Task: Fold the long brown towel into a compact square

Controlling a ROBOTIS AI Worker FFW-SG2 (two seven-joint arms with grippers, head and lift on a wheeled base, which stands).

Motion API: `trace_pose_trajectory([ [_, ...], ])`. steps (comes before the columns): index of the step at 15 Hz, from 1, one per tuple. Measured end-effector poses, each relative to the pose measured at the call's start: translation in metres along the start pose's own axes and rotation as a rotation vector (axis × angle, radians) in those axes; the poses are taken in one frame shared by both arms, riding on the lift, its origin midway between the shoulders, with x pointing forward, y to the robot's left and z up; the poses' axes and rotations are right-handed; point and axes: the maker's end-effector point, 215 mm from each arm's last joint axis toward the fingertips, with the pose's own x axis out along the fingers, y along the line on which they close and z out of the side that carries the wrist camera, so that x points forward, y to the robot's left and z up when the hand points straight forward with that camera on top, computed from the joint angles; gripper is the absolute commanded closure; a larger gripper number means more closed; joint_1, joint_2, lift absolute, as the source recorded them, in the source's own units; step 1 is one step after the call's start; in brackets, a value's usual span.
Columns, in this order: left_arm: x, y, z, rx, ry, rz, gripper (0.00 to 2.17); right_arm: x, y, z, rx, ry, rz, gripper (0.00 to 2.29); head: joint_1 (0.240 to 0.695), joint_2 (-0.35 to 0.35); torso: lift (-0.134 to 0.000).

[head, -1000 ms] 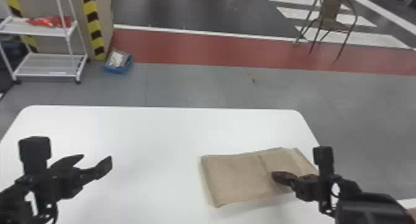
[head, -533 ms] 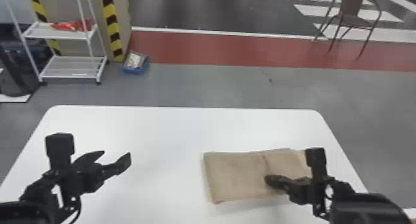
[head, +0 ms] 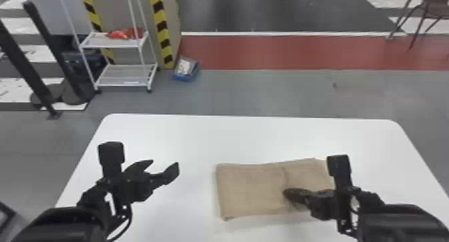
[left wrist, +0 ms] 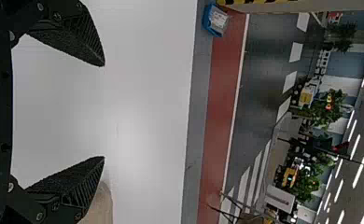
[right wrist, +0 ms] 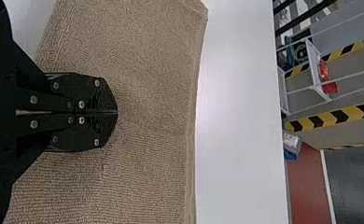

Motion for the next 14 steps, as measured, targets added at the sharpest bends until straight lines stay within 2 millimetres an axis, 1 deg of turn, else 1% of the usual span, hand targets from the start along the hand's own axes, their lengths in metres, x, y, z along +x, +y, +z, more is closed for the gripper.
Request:
trace_pose_trajectory([
  [3, -0.001, 0.001, 0.000, 0.000, 0.001, 0.000, 0.19, 0.002, 0.023, -0.004, -0.010, 0.011, 0.028, 1.95, 0.695, 0.083, 0.000],
  [6, -0.001, 0.000, 0.000, 0.000, 0.000, -0.003, 0.19, -0.005, 0.038, -0.002, -0.006, 0.016, 0.037, 1.94, 0.695, 0.095, 0.000],
  [7, -0.001, 0.000, -0.001, -0.001, 0.001, -0.004, 0.19, -0.009, 0.043, 0.000, -0.003, 0.011, 0.040, 1.78, 0.695, 0.098, 0.000],
  [8, -0.001, 0.000, -0.001, -0.001, 0.001, -0.004, 0.19, -0.014, 0.047, 0.004, 0.002, 0.001, 0.041, 1.57, 0.695, 0.103, 0.000],
  [9, -0.001, 0.000, -0.002, -0.001, 0.002, -0.005, 0.19, -0.021, 0.047, 0.010, 0.008, -0.017, 0.036, 1.13, 0.695, 0.101, 0.000],
  [10, -0.002, 0.000, -0.003, -0.002, 0.002, -0.006, 0.19, -0.028, 0.042, 0.015, 0.014, -0.034, 0.024, 0.98, 0.695, 0.095, 0.000],
  [11, -0.003, -0.001, -0.004, -0.003, 0.003, -0.007, 0.19, -0.037, 0.030, 0.020, 0.027, -0.049, -0.003, 0.68, 0.695, 0.086, 0.000],
  [12, -0.004, -0.001, -0.006, -0.004, 0.004, -0.009, 0.19, -0.045, 0.014, 0.022, 0.049, -0.058, -0.033, 0.08, 0.695, 0.071, 0.000],
  [13, -0.004, -0.002, -0.007, -0.005, 0.004, -0.011, 0.19, -0.052, -0.002, 0.023, 0.073, -0.065, -0.061, 0.00, 0.695, 0.053, 0.000],
  [14, -0.005, -0.002, -0.008, -0.005, 0.005, -0.012, 0.19, -0.061, -0.021, 0.020, 0.108, -0.069, -0.102, 0.00, 0.695, 0.015, 0.000],
])
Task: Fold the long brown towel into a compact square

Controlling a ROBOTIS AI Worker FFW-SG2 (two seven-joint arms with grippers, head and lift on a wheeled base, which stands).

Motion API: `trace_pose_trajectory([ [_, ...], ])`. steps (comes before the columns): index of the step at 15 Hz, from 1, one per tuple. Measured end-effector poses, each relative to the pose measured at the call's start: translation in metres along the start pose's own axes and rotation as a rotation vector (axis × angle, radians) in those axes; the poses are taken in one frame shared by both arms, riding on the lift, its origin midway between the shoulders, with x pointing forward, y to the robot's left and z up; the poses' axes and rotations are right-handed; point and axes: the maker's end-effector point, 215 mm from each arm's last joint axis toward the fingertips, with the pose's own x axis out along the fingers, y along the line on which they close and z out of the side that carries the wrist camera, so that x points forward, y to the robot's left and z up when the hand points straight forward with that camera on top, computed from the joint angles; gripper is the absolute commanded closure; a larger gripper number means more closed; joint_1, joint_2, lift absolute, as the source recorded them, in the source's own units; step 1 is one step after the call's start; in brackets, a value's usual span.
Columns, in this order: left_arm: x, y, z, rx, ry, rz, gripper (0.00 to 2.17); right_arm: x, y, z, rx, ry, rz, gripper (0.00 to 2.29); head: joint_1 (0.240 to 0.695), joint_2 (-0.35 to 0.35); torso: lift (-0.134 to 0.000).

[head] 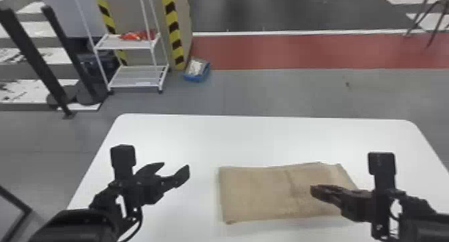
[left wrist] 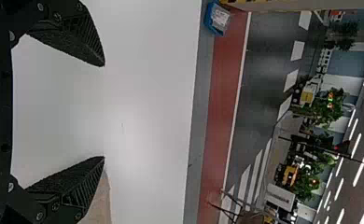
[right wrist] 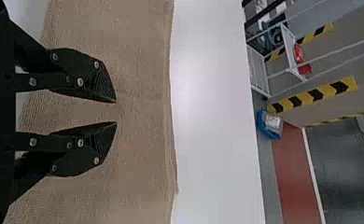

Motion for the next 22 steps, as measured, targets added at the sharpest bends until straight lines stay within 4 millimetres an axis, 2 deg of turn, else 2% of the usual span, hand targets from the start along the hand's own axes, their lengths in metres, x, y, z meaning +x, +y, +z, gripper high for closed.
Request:
trace_pose_trajectory([
  [3, 0.000, 0.000, -0.002, 0.001, 0.003, 0.000, 0.19, -0.013, -0.050, -0.009, 0.116, -0.022, -0.100, 0.08, 0.695, -0.042, 0.000],
  [5, 0.002, -0.003, -0.002, 0.004, 0.006, -0.004, 0.19, -0.016, -0.070, -0.006, 0.175, -0.046, -0.133, 0.13, 0.695, -0.075, 0.000],
  [7, 0.002, -0.004, -0.003, 0.004, 0.008, -0.006, 0.19, -0.019, -0.086, 0.007, 0.206, -0.071, -0.157, 0.13, 0.695, -0.093, 0.000],
  [10, 0.000, 0.000, -0.006, 0.003, 0.012, -0.001, 0.19, -0.019, -0.099, 0.024, 0.240, -0.086, -0.172, 0.15, 0.695, -0.103, 0.000],
  [16, 0.000, 0.002, -0.006, 0.003, 0.011, 0.001, 0.19, 0.000, -0.121, 0.006, 0.297, 0.007, -0.186, 0.29, 0.695, -0.113, 0.000],
  [19, 0.001, 0.003, -0.005, 0.003, 0.010, 0.003, 0.19, 0.005, -0.129, 0.012, 0.284, 0.002, -0.199, 0.29, 0.695, -0.119, 0.000],
  [20, 0.001, 0.004, -0.005, 0.003, 0.010, 0.005, 0.19, 0.006, -0.131, 0.014, 0.280, 0.003, -0.203, 0.38, 0.695, -0.119, 0.000],
  [22, 0.000, 0.005, -0.004, 0.003, 0.008, 0.007, 0.19, 0.007, -0.134, 0.016, 0.272, 0.009, -0.209, 0.40, 0.695, -0.120, 0.000],
])
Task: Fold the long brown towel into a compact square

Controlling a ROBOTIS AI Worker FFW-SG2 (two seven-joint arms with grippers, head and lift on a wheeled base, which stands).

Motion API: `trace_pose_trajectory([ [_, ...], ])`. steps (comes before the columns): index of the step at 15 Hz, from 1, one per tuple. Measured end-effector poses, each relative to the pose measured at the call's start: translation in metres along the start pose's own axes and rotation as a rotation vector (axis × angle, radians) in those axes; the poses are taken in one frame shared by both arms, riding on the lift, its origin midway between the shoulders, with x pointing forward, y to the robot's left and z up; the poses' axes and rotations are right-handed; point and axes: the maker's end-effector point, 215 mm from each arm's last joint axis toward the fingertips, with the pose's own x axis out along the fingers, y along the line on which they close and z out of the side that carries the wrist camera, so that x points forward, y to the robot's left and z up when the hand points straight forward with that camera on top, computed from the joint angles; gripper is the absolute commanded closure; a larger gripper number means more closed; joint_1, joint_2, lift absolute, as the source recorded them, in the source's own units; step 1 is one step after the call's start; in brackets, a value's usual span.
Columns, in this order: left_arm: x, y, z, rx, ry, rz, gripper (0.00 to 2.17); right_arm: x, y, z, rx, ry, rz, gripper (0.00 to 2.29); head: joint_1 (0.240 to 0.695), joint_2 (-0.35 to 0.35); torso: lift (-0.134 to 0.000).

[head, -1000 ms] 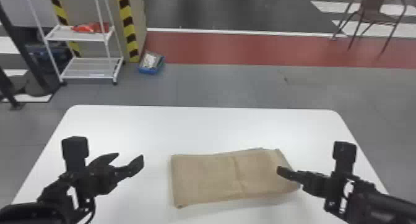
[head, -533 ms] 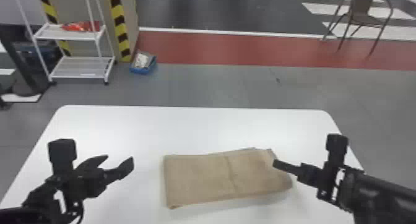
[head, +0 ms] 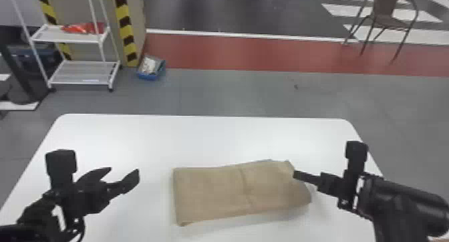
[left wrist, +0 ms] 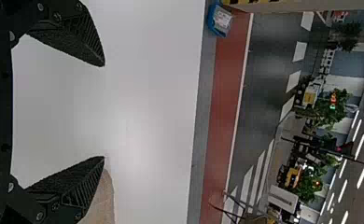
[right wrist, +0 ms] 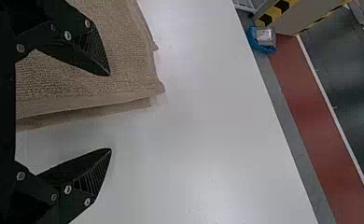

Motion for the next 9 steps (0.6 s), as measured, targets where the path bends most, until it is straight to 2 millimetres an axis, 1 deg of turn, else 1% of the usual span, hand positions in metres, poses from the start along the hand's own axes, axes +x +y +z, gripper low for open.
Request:
trace_pose_trajectory([
  [2, 0.0002, 0.0004, 0.0017, 0.000, -0.003, 0.000, 0.19, 0.0024, 0.0012, 0.0011, -0.004, 0.010, -0.001, 0.40, 0.695, -0.118, 0.000],
  [6, 0.0009, 0.0001, 0.0041, 0.000, -0.006, -0.001, 0.19, 0.0088, 0.0038, -0.0043, -0.005, 0.043, -0.003, 0.41, 0.695, -0.113, 0.000],
  [8, 0.0010, 0.0003, 0.0048, 0.000, -0.007, -0.001, 0.19, 0.0103, 0.0046, -0.0066, -0.009, 0.058, -0.007, 0.61, 0.695, -0.110, 0.000],
  [9, 0.0008, 0.0010, 0.0049, 0.000, -0.008, 0.001, 0.20, 0.0108, 0.0060, -0.0079, -0.012, 0.066, -0.006, 0.62, 0.695, -0.108, 0.000],
])
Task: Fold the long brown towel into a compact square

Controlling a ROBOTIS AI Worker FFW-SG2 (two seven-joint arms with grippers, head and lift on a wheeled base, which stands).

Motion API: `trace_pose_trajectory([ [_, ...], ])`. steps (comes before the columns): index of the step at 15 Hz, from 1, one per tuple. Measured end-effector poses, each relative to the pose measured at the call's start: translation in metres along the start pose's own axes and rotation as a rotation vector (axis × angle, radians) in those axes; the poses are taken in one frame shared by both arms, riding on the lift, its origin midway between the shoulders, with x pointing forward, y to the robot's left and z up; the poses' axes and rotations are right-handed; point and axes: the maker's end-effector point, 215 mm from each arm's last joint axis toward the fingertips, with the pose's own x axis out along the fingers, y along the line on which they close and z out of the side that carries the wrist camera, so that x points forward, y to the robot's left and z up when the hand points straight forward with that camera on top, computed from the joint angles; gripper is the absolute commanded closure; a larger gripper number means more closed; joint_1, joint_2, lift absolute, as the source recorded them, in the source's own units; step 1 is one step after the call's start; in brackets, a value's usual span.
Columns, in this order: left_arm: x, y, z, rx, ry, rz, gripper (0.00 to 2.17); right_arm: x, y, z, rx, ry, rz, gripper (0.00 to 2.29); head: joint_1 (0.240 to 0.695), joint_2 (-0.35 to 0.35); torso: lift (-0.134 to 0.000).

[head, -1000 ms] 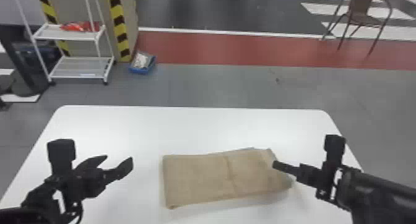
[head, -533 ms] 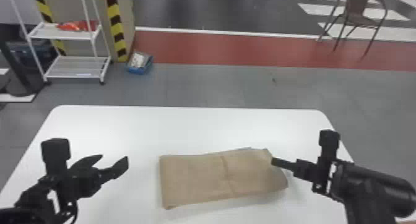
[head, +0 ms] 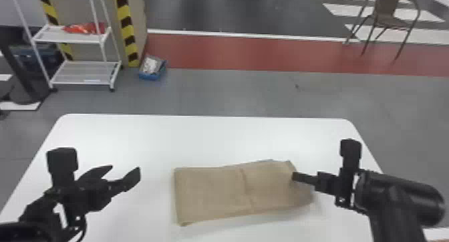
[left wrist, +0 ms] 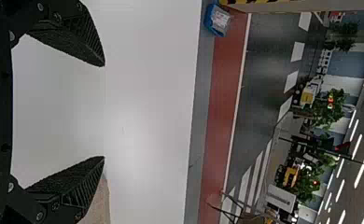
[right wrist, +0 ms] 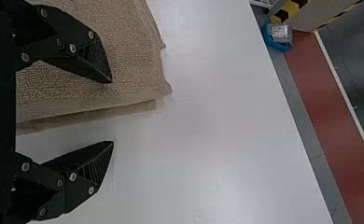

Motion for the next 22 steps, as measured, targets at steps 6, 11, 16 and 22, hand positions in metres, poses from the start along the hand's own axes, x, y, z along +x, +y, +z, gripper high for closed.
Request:
trace_pose_trajectory([
  [6, -0.001, 0.003, 0.000, -0.001, 0.000, 0.004, 0.20, 0.000, 0.004, -0.011, 0.014, 0.049, 0.008, 0.80, 0.695, -0.098, 0.000],
  [11, -0.001, 0.003, 0.001, -0.001, -0.001, 0.003, 0.20, -0.006, 0.008, -0.021, 0.044, 0.077, 0.038, 1.06, 0.695, -0.095, 0.000],
  [16, -0.003, 0.004, 0.001, -0.005, -0.001, 0.003, 0.20, -0.042, 0.037, -0.025, 0.081, 0.104, 0.094, 1.11, 0.695, -0.070, 0.000],
  [22, -0.004, 0.004, 0.001, -0.009, 0.000, 0.003, 0.20, -0.060, 0.049, -0.036, 0.099, 0.144, 0.105, 1.11, 0.695, -0.059, 0.000],
])
